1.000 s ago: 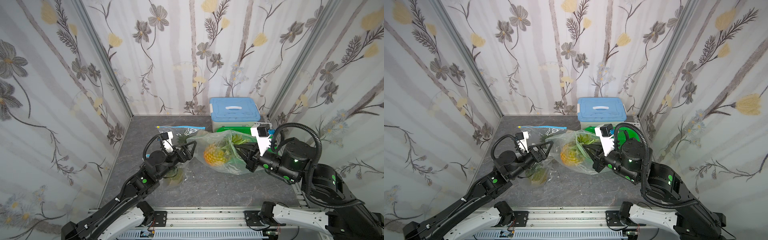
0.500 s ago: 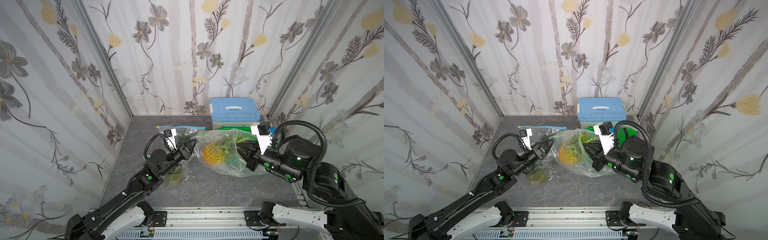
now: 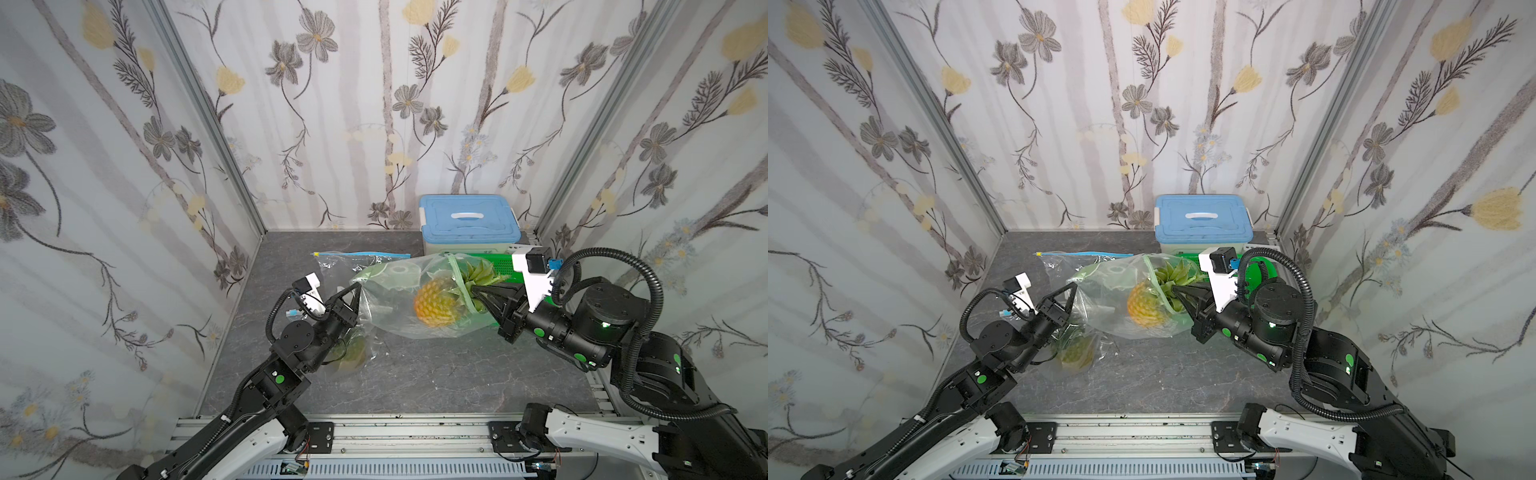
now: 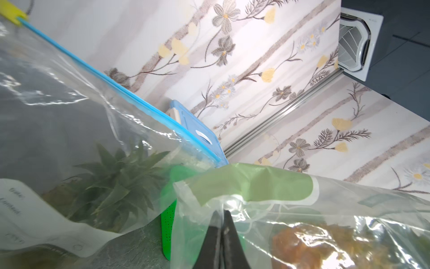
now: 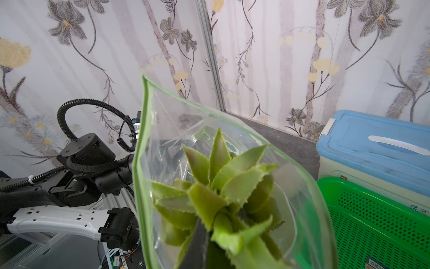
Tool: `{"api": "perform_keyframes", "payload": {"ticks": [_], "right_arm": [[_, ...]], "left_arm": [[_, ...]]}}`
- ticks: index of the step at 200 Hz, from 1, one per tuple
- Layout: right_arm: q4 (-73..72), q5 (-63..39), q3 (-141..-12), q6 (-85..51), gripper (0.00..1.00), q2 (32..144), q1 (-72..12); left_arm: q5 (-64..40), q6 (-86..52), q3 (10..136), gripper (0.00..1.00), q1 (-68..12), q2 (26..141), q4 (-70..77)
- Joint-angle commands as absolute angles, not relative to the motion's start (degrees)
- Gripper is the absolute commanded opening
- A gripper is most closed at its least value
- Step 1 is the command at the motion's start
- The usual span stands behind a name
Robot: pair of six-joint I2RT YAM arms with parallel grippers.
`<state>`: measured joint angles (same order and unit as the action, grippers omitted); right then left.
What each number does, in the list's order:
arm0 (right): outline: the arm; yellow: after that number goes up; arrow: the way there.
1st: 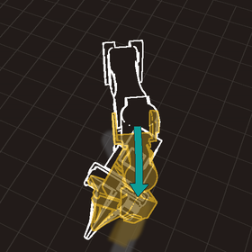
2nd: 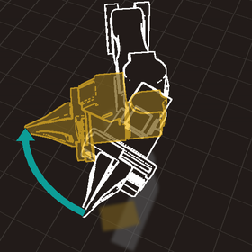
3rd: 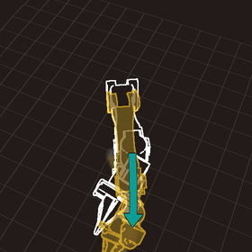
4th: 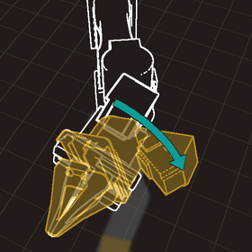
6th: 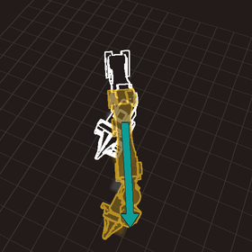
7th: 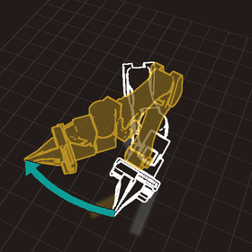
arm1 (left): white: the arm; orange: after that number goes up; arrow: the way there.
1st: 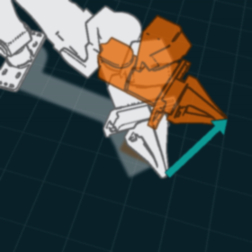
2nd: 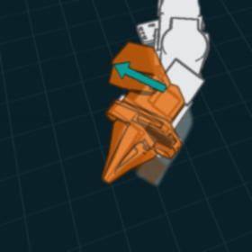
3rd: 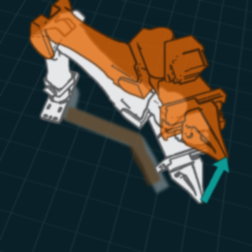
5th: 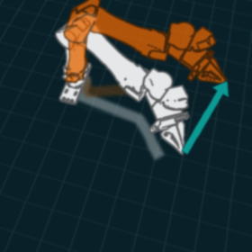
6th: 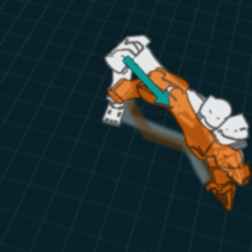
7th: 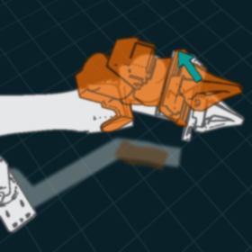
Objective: Open the zip-top bag and take out the pineapple
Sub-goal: Pick up the pineapple from the zipper food storage bag.
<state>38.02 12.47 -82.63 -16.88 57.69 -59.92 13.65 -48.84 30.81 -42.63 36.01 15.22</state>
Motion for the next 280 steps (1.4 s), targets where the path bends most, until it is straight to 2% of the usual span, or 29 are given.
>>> {"api": "perform_keyframes", "payload": {"ticks": [1,37,81,133,199,280], "right_arm": [[29.52,14.71,-82.20,-17.49,0.00,56.88,-59.94],[27.69,18.62,-82.00,-17.59,0.00,54.79,-59.94],[25.35,25.44,-83.28,-16.65,0.00,52.23,-59.94],[8.84,26.65,-74.45,-15.83,0.00,43.43,-59.87],[3.94,22.27,-79.30,-13.68,0.00,48.87,-59.85],[4.76,19.89,-85.34,-12.66,0.00,54.72,-59.85]], "left_arm": [[22.20,-50.75,29.72,0.00,-42.63,33.59,11.45],[25.74,-51.00,28.40,0.00,-42.62,31.29,10.02],[24.97,-50.80,29.86,0.00,-42.62,34.37,11.22],[23.25,-51.59,29.88,0.00,-42.62,38.22,13.70],[15.24,-49.45,36.63,0.00,-43.77,48.53,16.42],[18.86,-41.51,44.82,0.00,-49.04,54.53,9.71]]}}
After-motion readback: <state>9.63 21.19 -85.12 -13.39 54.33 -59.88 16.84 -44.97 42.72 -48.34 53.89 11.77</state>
